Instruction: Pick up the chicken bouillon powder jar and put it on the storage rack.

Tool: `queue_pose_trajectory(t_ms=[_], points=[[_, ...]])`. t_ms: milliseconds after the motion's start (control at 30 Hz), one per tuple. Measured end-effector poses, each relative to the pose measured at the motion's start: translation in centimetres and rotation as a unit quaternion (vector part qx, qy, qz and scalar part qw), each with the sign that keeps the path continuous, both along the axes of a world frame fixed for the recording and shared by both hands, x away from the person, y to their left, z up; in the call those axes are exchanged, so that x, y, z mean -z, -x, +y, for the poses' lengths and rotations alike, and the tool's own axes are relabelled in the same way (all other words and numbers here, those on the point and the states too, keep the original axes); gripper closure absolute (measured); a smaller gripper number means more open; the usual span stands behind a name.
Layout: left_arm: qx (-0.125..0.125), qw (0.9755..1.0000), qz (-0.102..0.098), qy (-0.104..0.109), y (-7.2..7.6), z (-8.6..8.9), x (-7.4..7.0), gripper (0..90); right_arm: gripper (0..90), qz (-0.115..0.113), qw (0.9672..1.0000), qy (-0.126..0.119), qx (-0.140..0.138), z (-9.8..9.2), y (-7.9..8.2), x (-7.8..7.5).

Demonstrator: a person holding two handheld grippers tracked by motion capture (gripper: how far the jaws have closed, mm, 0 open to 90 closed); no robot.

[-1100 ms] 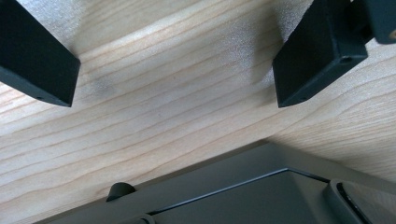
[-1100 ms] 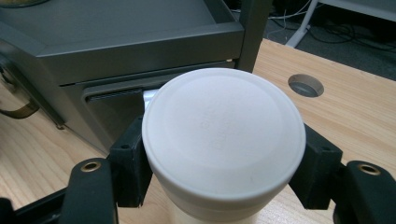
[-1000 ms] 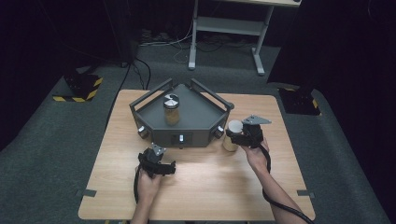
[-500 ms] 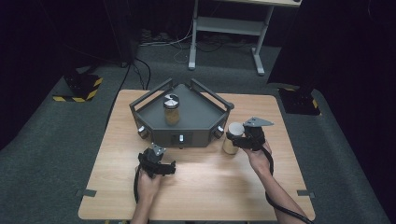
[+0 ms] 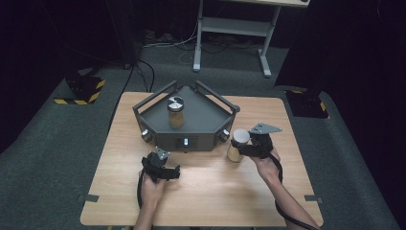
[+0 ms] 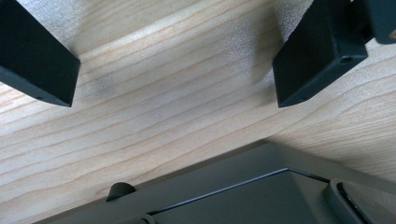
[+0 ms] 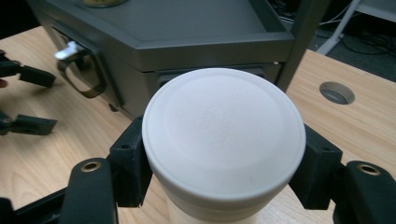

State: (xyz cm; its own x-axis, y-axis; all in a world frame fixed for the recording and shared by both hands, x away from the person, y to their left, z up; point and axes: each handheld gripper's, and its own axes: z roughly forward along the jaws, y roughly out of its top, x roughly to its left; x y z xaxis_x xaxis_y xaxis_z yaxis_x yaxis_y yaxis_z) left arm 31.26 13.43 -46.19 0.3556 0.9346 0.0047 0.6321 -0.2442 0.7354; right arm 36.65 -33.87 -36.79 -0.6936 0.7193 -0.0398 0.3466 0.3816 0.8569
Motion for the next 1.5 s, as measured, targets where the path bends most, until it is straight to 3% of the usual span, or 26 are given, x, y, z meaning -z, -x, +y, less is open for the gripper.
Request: queue_pose_trajectory(t_ms=[667,1167,1500], points=[[0.0,1.0,-0.001,0.0,0.0,0.0,0.0,0.6,33.7,0.0,0.9979,-0.012,-0.063,1.1,1.2,-3.1],[-0.001,1.0,0.0,0.0,0.0,0.0,0.0,0.6,33.7,-0.02,0.9929,-0.011,-0.117,3.8,1.7,-7.5],[-0.001,1.0,0.0,0.001,0.0,0.0,0.0,0.6,33.7,-0.027,0.9888,-0.016,-0.146,5.5,0.9,-10.0]])
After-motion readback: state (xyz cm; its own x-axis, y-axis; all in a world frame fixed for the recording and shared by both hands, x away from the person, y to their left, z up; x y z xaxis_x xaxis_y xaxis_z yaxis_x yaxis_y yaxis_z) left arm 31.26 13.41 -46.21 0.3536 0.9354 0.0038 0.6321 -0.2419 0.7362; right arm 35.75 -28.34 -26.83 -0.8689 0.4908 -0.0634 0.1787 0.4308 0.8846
